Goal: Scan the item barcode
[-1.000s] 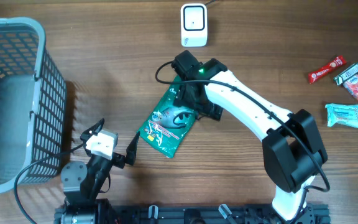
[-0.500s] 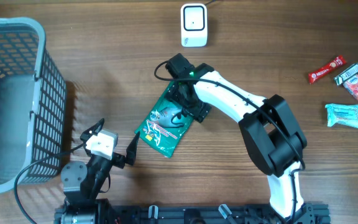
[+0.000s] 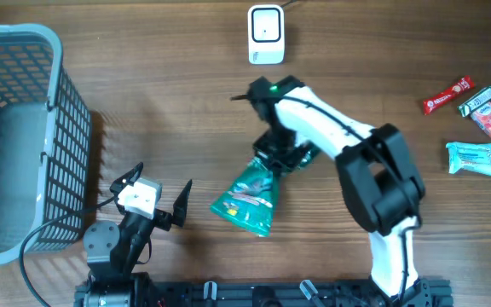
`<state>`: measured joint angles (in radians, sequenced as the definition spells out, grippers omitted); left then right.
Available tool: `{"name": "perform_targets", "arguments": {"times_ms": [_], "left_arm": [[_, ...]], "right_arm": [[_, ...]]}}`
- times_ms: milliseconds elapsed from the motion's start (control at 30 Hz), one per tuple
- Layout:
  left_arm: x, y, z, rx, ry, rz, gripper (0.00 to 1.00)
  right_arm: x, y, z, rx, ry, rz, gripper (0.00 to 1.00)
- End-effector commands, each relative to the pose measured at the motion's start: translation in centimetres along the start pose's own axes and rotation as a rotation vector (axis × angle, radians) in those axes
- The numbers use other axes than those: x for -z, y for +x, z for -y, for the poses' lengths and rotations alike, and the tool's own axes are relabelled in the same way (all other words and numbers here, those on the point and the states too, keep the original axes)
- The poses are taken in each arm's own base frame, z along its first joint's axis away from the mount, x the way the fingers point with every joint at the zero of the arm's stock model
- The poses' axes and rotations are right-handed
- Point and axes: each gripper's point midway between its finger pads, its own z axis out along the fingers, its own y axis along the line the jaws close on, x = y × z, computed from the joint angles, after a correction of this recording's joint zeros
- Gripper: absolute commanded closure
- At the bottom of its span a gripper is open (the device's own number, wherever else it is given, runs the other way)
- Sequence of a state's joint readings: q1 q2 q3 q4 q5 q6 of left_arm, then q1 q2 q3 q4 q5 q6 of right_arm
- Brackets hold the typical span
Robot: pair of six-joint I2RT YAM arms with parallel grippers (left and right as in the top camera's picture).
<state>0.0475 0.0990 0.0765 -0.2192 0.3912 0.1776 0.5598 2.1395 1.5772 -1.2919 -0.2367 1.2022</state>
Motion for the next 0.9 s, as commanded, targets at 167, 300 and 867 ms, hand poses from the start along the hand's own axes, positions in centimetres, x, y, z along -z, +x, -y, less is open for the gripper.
{"name": "perform_targets", "arguments": {"times_ms": [167,300,867], "left_arm": [[0.0,0.1,0.2,0.008,0.010,0.003,0.00],[0.0,0.1,0.2,0.008,0.010,0.003,0.00],[0.0,0.1,0.2,0.008,0.010,0.003,0.00]], "right_arm": [[8.6,12.3,1.4,0.345,-0.336,-0.716,0.96],[8.7,12.5,1.3,0.248,-0.307,-0.740,0.95],[3.5,-0.6,5.9,-0.356,0.110,0.038,0.56]]}}
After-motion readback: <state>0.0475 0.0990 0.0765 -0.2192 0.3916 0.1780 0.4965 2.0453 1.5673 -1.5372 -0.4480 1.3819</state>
